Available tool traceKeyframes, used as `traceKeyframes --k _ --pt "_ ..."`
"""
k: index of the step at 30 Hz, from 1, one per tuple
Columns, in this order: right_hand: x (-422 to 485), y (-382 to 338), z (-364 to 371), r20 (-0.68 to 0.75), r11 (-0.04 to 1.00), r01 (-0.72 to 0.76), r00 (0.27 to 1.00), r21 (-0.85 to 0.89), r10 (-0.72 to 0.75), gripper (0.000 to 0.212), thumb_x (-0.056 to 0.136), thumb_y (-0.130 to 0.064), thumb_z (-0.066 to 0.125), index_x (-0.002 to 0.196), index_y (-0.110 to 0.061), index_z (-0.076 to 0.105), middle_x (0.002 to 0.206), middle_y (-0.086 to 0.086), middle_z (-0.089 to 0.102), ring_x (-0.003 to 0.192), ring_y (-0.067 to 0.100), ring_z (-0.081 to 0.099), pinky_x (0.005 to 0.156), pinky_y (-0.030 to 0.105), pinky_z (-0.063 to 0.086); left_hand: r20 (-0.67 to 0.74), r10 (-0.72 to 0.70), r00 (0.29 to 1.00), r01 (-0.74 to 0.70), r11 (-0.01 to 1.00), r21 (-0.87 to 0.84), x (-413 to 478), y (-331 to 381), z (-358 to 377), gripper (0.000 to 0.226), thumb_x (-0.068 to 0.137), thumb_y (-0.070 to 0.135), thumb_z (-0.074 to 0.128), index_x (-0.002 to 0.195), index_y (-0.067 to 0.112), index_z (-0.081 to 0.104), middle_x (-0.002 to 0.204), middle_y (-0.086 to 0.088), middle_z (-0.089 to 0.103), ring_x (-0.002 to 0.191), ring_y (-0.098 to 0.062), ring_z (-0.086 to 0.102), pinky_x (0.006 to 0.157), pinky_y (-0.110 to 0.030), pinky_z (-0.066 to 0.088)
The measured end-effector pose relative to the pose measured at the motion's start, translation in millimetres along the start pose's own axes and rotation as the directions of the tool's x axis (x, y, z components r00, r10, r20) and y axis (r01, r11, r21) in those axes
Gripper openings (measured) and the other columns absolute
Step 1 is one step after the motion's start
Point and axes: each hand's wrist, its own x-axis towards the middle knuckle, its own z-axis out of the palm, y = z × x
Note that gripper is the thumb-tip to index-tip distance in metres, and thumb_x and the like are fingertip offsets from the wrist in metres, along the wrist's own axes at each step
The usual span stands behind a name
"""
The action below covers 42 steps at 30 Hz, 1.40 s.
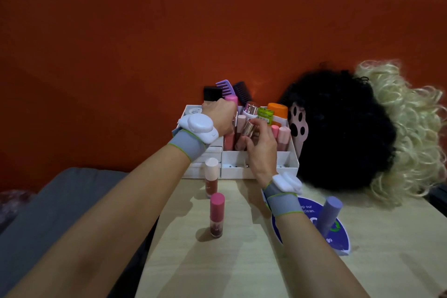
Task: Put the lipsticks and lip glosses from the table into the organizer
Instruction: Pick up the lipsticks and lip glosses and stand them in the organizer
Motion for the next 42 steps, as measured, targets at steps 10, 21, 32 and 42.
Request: traceKeyframes --k 10,21,32,42 --pt "-2.4 8.4 5.1 0.096 0.997 0.04 0.995 -0.064 -0.034 0.039 0.081 0.005 0.061 0.118 -0.009 0.06 0.116 0.016 0.057 0.107 0.027 0.057 0.093 0.028 0.045 0.041 0.043 0.998 -0.045 0.998 0.039 1.4 1.2 -0.5 0.028 0.079 0.009 0.068 0.106 0.004 0.064 0.107 -0.017 0.065 0.102 -0.036 0.061 0.073 -0.036 0.04" --pt "-3.7 8.7 6.3 0.101 1.0 0.029 0.994 0.004 -0.03 0.036 0.079 0.006 0.064 0.112 -0.008 0.065 0.112 0.013 0.062 0.099 0.022 0.06 0.091 0.03 0.049 0.113 0.003 0.994 -0.016 0.994 0.113 6.4 2.8 5.4 0.026 0.084 0.002 0.055 0.107 0.007 0.066 0.114 -0.017 0.064 0.106 -0.037 0.06 0.085 -0.046 0.048" --pt "-3.4 3.6 0.2 0.155 0.996 -0.086 0.984 0.015 0.083 0.042 0.081 -0.008 0.068 0.121 -0.013 0.054 0.109 0.014 0.066 0.101 0.027 0.062 0.092 0.041 0.052 0.182 0.007 0.983 0.002 0.999 -0.047 4.1 -6.4 0.5 0.019 0.082 0.016 0.064 0.096 0.003 0.068 0.108 -0.018 0.067 0.1 -0.035 0.061 0.076 -0.037 0.048" --pt "-26.6 -33.9 -45.5 -0.008 0.998 -0.055 0.998 0.002 0.055 0.023 0.089 -0.006 0.055 0.111 0.001 0.059 0.092 -0.007 0.054 0.102 0.032 0.056 0.092 0.039 0.045 -0.101 -0.005 0.995 -0.013 0.985 -0.171 -50.1 -3.0 -26.8 0.03 0.092 0.016 0.045 0.115 0.018 0.064 0.123 -0.012 0.061 0.116 -0.033 0.053 0.093 -0.043 0.043"
